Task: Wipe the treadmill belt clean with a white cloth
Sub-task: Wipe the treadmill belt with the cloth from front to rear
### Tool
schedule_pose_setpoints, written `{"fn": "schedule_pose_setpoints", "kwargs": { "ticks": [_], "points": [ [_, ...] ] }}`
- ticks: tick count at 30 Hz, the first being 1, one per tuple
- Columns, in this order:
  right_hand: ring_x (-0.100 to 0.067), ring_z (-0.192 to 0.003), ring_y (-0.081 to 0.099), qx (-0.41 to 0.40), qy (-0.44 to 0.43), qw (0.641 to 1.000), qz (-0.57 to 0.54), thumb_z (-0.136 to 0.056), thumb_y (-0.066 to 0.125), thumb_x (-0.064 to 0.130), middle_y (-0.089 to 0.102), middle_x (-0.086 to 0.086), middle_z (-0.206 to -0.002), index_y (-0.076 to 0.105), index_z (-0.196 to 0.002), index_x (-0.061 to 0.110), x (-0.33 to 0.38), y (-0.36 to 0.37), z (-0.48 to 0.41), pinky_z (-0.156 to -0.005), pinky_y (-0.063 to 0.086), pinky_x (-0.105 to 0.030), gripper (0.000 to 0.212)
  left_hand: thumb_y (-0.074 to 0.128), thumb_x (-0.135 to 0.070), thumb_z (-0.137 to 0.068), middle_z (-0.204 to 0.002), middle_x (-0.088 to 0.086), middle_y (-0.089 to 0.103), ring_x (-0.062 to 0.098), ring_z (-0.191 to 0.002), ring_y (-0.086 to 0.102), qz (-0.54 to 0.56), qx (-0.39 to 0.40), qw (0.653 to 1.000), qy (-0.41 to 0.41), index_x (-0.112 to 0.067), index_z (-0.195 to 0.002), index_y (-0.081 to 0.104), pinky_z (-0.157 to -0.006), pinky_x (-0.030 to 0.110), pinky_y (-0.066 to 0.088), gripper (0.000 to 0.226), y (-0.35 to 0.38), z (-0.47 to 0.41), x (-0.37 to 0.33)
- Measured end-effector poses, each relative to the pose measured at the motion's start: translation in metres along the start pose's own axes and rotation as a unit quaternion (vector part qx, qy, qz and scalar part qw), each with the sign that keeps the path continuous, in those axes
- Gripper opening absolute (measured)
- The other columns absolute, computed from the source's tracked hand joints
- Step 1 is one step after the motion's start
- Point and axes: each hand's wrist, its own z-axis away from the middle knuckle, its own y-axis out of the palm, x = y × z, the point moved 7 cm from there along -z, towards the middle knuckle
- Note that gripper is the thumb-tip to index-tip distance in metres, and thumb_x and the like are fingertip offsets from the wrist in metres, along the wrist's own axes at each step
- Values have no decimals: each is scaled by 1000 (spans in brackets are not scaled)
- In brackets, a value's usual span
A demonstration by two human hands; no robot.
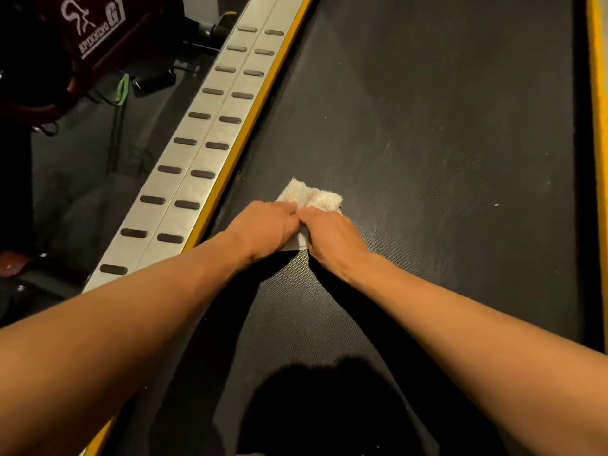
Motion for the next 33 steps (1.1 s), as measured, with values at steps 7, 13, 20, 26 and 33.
{"fn": "schedule_pose_setpoints", "kwargs": {
  "ticks": [7,13,20,26,33],
  "points": [
    [-26,-82,58,-5,-10,1000,-2,-91,41,7,61,-3,-94,54,-102,20,7,5,-9,-74,52,-41,22,48,-19,-95,-112,6,59,25,-97,63,-20,18,999,-26,-13,-119,59,-79,38,52,27,-11,1,10],
    [-23,-74,58,35,-57,998,5,-92,43,11,57,-1,-86,50,-91,24,14,15,-4,-68,53,-43,16,51,-19,-92,-112,5,58,24,-98,61,-32,49,997,-45,-13,-114,59,-77,36,48,24,-3,22,14],
    [-17,-92,50,48,-35,998,-30,-100,23,30,56,6,-103,50,-100,26,33,21,-10,-76,37,-31,27,55,-17,-91,-115,10,61,28,-100,63,8,69,990,-123,-10,-113,59,-79,36,49,24,-4,28,24],
    [-17,-83,42,52,-51,996,-48,-87,42,-2,52,-7,-99,56,-114,9,39,14,-26,-69,37,-30,32,62,-22,-87,-108,6,62,26,-95,63,49,66,985,-150,-16,-102,64,-83,37,52,16,1,41,48],
    [-15,-78,51,84,18,986,-141,-100,30,27,58,3,-91,52,-100,23,40,23,-14,-62,39,-27,23,61,-33,-87,-115,0,58,18,-98,59,125,6,987,-97,-17,-119,49,-86,36,52,37,7,37,46]
  ]
}}
